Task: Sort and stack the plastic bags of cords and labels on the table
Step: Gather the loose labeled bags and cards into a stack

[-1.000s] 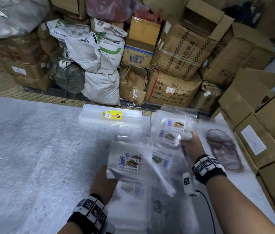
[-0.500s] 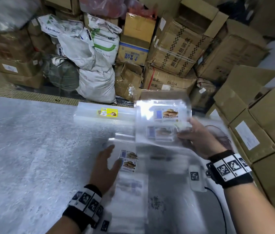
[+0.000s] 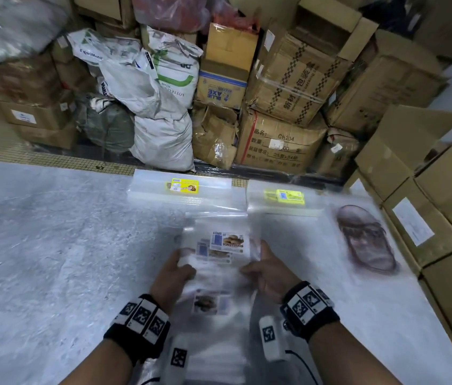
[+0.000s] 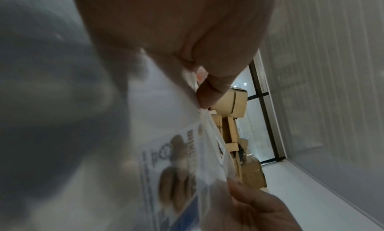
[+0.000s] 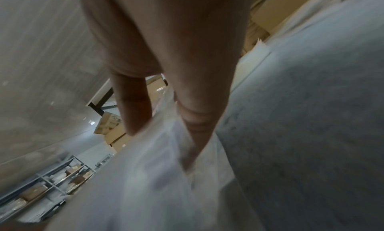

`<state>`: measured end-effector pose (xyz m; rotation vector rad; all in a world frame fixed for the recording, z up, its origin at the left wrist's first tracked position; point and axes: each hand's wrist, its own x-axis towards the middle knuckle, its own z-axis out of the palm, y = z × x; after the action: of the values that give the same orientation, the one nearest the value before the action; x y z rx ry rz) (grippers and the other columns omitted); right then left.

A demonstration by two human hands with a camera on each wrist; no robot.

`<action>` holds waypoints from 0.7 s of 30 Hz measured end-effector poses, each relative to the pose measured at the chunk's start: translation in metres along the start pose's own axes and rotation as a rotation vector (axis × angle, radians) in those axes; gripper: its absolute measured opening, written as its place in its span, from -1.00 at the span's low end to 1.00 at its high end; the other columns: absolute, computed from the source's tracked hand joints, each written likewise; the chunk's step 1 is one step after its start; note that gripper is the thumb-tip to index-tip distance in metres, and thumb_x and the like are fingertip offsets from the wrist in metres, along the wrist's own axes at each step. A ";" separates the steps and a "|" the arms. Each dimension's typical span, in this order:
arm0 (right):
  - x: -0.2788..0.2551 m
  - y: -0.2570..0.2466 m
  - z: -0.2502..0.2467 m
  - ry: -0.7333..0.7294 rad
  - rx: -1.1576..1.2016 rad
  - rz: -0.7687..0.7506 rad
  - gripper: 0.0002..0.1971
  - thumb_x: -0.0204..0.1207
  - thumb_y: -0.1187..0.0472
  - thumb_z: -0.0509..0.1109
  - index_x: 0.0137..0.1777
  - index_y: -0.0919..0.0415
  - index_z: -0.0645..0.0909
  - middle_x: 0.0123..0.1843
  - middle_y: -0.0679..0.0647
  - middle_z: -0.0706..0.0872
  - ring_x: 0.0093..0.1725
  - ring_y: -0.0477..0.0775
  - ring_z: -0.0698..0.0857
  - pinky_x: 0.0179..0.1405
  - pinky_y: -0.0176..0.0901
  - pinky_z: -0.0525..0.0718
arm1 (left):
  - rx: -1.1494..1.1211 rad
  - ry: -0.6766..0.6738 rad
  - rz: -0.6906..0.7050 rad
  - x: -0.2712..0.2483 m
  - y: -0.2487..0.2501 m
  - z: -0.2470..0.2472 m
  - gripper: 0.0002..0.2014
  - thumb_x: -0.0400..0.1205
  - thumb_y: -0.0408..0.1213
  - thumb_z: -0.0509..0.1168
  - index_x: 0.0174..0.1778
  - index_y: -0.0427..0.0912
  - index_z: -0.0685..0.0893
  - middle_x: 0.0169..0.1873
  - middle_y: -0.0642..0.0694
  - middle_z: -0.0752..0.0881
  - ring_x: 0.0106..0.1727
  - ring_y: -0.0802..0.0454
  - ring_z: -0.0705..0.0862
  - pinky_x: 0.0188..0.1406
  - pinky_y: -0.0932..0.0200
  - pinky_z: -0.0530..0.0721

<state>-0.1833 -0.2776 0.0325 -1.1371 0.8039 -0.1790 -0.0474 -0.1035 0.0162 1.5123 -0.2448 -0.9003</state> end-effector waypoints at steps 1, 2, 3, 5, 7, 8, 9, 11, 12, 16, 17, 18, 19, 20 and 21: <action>0.000 0.003 0.003 0.012 -0.011 0.042 -0.31 0.51 0.68 0.27 0.48 0.00 0.40 0.03 0.14 0.71 -0.08 0.30 0.76 -0.16 0.08 0.72 | -0.011 0.013 -0.006 0.000 -0.002 0.000 -0.65 0.40 -0.50 0.26 0.08 -0.15 0.64 -0.13 -0.31 0.76 -0.13 -0.22 0.71 -0.13 -0.02 0.71; -0.001 0.007 0.005 0.025 -0.012 0.084 -0.37 0.55 0.61 0.30 0.50 0.00 0.40 -0.07 0.16 0.70 -0.24 0.18 0.69 -0.34 -0.05 0.63 | -0.006 0.025 -0.023 -0.002 -0.002 0.001 -0.65 0.40 -0.50 0.26 0.06 -0.10 0.63 -0.13 -0.29 0.77 -0.09 -0.25 0.72 -0.11 -0.04 0.72; 0.000 0.010 0.006 0.044 -0.007 0.112 -0.41 0.58 0.55 0.32 0.51 0.02 0.40 -0.10 0.21 0.68 -0.30 0.12 0.63 -0.42 -0.13 0.57 | -0.004 0.028 -0.030 -0.003 -0.003 0.001 -0.65 0.42 -0.52 0.26 0.05 -0.07 0.62 -0.12 -0.27 0.76 -0.07 -0.25 0.71 -0.12 -0.02 0.70; 0.001 0.015 0.008 0.090 0.009 0.123 -0.49 0.59 0.53 0.34 0.47 0.13 0.44 0.01 0.29 0.68 -0.27 0.08 0.67 -0.46 -0.19 0.64 | -0.023 0.016 -0.067 -0.002 -0.007 0.001 -0.64 0.39 -0.48 0.28 0.06 -0.08 0.63 -0.07 -0.31 0.75 -0.04 -0.25 0.69 -0.11 -0.02 0.66; -0.002 0.016 0.010 0.108 0.035 0.098 -0.51 0.55 0.62 0.32 0.38 0.16 0.46 0.09 0.24 0.68 -0.19 0.10 0.75 -0.42 -0.20 0.71 | -0.048 -0.001 -0.117 0.000 -0.010 0.000 -0.68 0.47 -0.48 0.29 0.13 -0.15 0.63 -0.02 -0.37 0.76 0.01 -0.32 0.72 0.01 -0.26 0.70; -0.002 0.018 0.010 0.111 0.044 0.088 -0.47 0.53 0.65 0.31 0.38 0.14 0.46 0.09 0.18 0.67 -0.11 0.14 0.76 -0.37 -0.20 0.73 | -0.031 0.004 -0.126 0.000 -0.012 -0.001 -0.71 0.52 -0.47 0.31 0.15 -0.16 0.63 -0.01 -0.35 0.78 0.03 -0.34 0.74 0.09 -0.34 0.70; -0.003 0.019 0.011 0.118 0.041 0.086 -0.44 0.51 0.66 0.31 0.38 0.13 0.45 0.09 0.15 0.66 -0.05 0.19 0.74 -0.33 -0.17 0.74 | 0.002 0.003 -0.115 0.001 -0.013 -0.002 -0.70 0.50 -0.41 0.37 0.14 -0.12 0.63 -0.01 -0.30 0.80 0.04 -0.34 0.76 0.14 -0.38 0.69; -0.005 0.019 0.013 0.143 0.010 0.111 -0.47 0.48 0.64 0.36 0.35 0.17 0.46 0.09 0.19 0.71 -0.06 0.20 0.73 -0.39 -0.17 0.71 | 0.074 -0.009 -0.081 0.001 -0.014 -0.004 -0.60 0.35 -0.31 0.39 0.12 -0.06 0.64 -0.05 -0.22 0.83 0.01 -0.31 0.79 0.12 -0.39 0.70; -0.005 0.019 0.012 0.142 -0.013 0.131 -0.50 0.47 0.62 0.39 0.34 0.23 0.48 0.07 0.22 0.74 -0.10 0.18 0.73 -0.44 -0.20 0.68 | 0.102 -0.013 -0.069 0.000 -0.015 -0.004 -0.57 0.30 -0.30 0.35 0.13 -0.06 0.64 -0.07 -0.22 0.83 0.00 -0.31 0.79 0.10 -0.38 0.72; -0.002 0.024 0.010 0.141 -0.082 0.181 -0.58 0.44 0.49 0.49 0.31 0.34 0.59 0.12 0.30 0.81 0.05 0.29 0.79 -0.02 0.11 0.79 | 0.183 -0.005 -0.084 0.001 -0.017 -0.004 -0.56 0.24 -0.27 0.30 0.08 -0.12 0.68 -0.12 -0.20 0.84 -0.02 -0.30 0.78 0.11 -0.32 0.72; -0.001 0.026 0.011 0.172 -0.120 0.165 -0.58 0.45 0.45 0.49 0.32 0.33 0.58 0.15 0.31 0.80 0.09 0.29 0.78 0.10 0.16 0.75 | 0.213 0.007 -0.082 0.001 -0.017 -0.003 -0.59 0.25 -0.24 0.31 0.03 -0.16 0.69 -0.14 -0.19 0.83 -0.03 -0.28 0.78 0.12 -0.30 0.71; -0.001 0.027 0.011 0.197 -0.187 0.133 -0.57 0.46 0.40 0.50 0.33 0.30 0.56 0.18 0.30 0.77 0.12 0.27 0.76 0.17 0.18 0.73 | 0.255 0.025 -0.078 0.001 -0.016 -0.003 -0.66 0.30 -0.21 0.33 -0.01 -0.18 0.70 -0.15 -0.18 0.83 -0.04 -0.25 0.77 0.12 -0.28 0.71; -0.001 0.027 0.012 0.200 -0.262 0.098 -0.57 0.47 0.36 0.51 0.33 0.25 0.53 0.20 0.26 0.74 0.14 0.24 0.75 0.23 0.19 0.73 | 0.290 0.041 -0.059 0.000 -0.015 -0.003 -0.75 0.38 -0.23 0.34 -0.04 -0.18 0.70 -0.17 -0.16 0.82 -0.06 -0.21 0.77 0.11 -0.25 0.71; -0.002 0.027 0.012 0.200 -0.325 0.060 -0.57 0.48 0.34 0.52 0.31 0.18 0.50 0.20 0.21 0.72 0.14 0.20 0.74 0.26 0.18 0.72 | 0.315 0.062 -0.048 -0.002 -0.013 -0.003 -0.83 0.46 -0.26 0.34 -0.05 -0.15 0.70 -0.16 -0.12 0.82 -0.08 -0.16 0.77 0.10 -0.22 0.72; -0.003 0.027 0.011 0.203 -0.369 0.027 -0.59 0.48 0.35 0.52 0.27 0.13 0.49 0.17 0.16 0.72 0.12 0.16 0.74 0.27 0.17 0.71 | 0.347 0.075 -0.029 -0.003 -0.013 -0.002 -0.86 0.51 -0.28 0.33 -0.03 -0.11 0.69 -0.14 -0.09 0.81 -0.07 -0.12 0.77 0.09 -0.19 0.73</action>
<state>-0.1852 -0.2559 0.0125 -1.4699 1.0611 -0.1273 -0.0528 -0.0982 0.0056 1.8700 -0.3379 -0.8522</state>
